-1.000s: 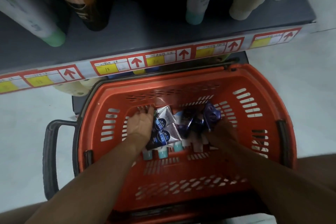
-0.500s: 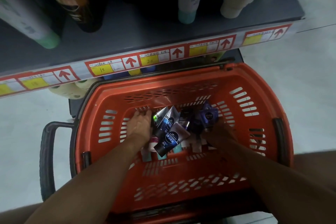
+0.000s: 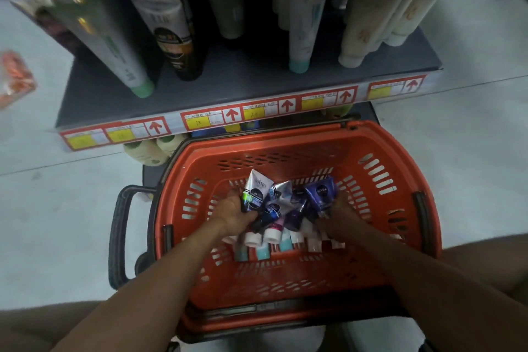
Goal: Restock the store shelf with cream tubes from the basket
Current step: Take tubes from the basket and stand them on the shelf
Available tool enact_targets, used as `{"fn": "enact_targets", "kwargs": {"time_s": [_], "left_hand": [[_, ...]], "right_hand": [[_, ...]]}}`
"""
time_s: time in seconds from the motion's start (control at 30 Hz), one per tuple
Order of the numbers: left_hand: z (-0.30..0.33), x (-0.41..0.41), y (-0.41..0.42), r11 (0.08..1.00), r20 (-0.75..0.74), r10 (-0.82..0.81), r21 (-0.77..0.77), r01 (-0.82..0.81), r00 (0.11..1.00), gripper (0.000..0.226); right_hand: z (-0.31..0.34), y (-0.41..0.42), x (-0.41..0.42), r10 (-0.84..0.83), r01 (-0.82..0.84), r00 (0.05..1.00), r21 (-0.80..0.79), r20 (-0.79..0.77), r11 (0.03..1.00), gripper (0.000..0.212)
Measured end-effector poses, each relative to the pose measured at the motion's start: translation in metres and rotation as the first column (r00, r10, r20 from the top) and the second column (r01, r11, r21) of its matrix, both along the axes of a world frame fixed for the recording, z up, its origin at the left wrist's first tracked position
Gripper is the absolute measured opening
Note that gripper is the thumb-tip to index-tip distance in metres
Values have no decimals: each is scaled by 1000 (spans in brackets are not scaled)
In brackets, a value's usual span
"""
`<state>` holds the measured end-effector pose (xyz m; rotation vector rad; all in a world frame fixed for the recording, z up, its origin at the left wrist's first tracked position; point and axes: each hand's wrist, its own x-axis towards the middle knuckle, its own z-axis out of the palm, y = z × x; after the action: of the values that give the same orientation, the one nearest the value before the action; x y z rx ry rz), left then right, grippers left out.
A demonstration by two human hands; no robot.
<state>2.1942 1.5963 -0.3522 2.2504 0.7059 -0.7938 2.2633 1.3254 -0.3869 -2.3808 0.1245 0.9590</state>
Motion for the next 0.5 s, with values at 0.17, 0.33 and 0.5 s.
{"fn": "enact_targets", "kwargs": {"time_s": [0.17,0.33,0.5], "left_hand": [[56,-11,-25,985,118,119,-141,-101,986,21],[80,-24,-33,955,221,216,-251,-158,951,43],[112,-39,-37,923,317,292,-339,-180,902,53]], "right_hand": [[43,7,-10,73,-76,996,50,58,996,96],[80,14,-19,157,-180,974,134,161,974,82],[115,22,-32,165,-209,963,201,214,957,74]]}}
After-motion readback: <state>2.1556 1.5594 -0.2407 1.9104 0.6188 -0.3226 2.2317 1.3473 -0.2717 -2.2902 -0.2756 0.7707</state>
